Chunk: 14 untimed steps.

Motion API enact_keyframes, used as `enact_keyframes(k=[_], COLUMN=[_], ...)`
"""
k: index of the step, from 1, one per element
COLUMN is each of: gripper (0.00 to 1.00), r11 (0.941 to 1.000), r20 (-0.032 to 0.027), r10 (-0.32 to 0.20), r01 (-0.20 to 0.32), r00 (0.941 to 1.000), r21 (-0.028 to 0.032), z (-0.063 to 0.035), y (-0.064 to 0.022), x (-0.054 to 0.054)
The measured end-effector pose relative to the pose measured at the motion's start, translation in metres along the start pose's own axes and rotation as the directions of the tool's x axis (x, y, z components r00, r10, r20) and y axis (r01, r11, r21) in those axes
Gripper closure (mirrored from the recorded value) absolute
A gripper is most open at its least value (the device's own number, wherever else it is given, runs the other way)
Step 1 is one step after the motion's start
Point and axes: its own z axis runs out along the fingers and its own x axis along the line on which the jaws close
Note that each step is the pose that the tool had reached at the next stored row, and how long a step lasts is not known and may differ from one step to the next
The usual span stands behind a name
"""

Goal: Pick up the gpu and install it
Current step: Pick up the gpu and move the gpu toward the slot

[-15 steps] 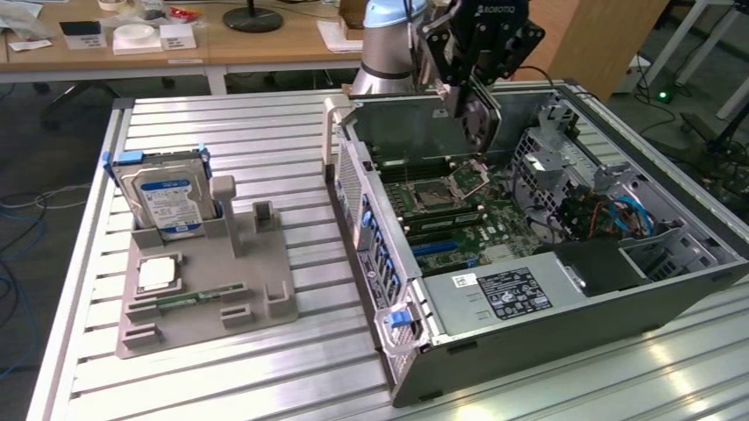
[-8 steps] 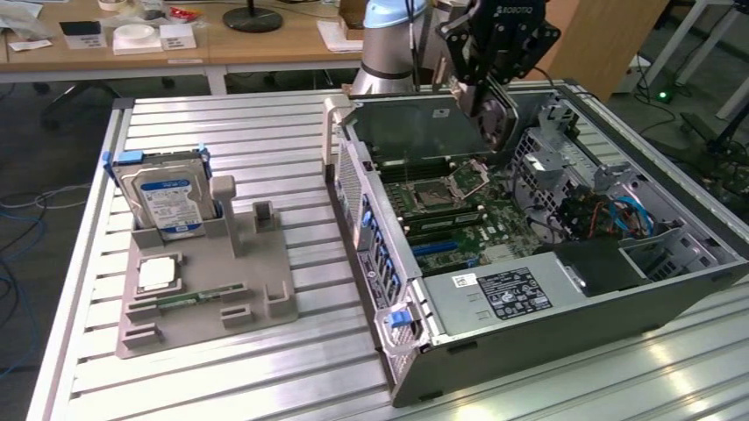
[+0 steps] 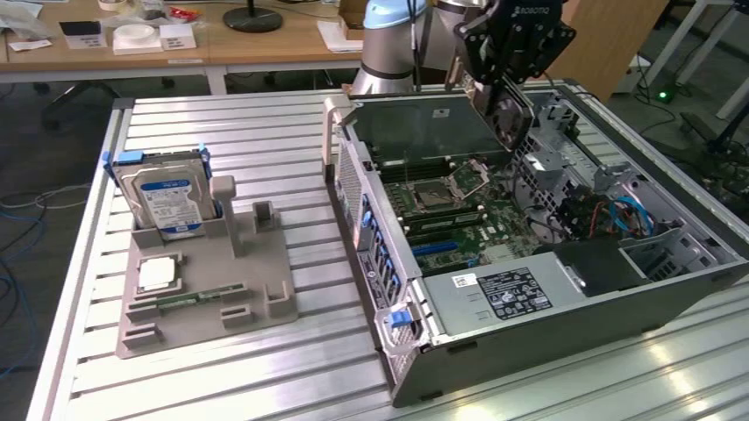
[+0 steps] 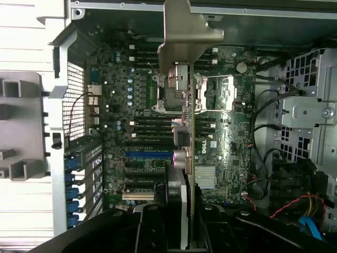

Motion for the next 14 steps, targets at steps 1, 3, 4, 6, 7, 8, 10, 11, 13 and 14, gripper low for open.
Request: enact_keyframes(k=[1,3,4,6,7,8,10,11,13,14], gripper=[0.72,0.72,0.72,0.72,0.72,0.72,0.72,0.72,0.72,0.72], r11=[1.0000,1.0000,1.0000,1.0000,1.0000,1.0000,1.0000,1.0000,1.0000,1.0000], r20=[0.0000,0.0000,0.0000,0.0000,0.0000,0.0000,0.0000,0.0000,0.0000,-0.0001], r10=[0.000,0.000,0.000,0.000,0.000,0.000,0.000,0.000,0.000,0.000], r01=[0.000,0.000,0.000,0.000,0.000,0.000,0.000,0.000,0.000,0.000], r00=[1.0000,1.0000,1.0000,1.0000,1.0000,1.0000,1.0000,1.0000,1.0000,1.0000], r21=[-0.0001,0.0000,0.0000,-0.0001,0.0000,-0.0001,-0.0001,-0.0001,0.0000,0.0000], z=[0.0001,0.0002,0.0003,0.0005,0.0005,0.0006,0.0008,0.0008,0.0010,0.0010], y=[0.0000,0.0000,0.0000,0.0000,-0.0001,-0.0001,-0.0001,-0.0001,-0.0001,-0.0001], x=[-0.002,-0.007,-0.010,-0.014,-0.017,-0.019,-0.024,-0.027,-0.031,-0.032])
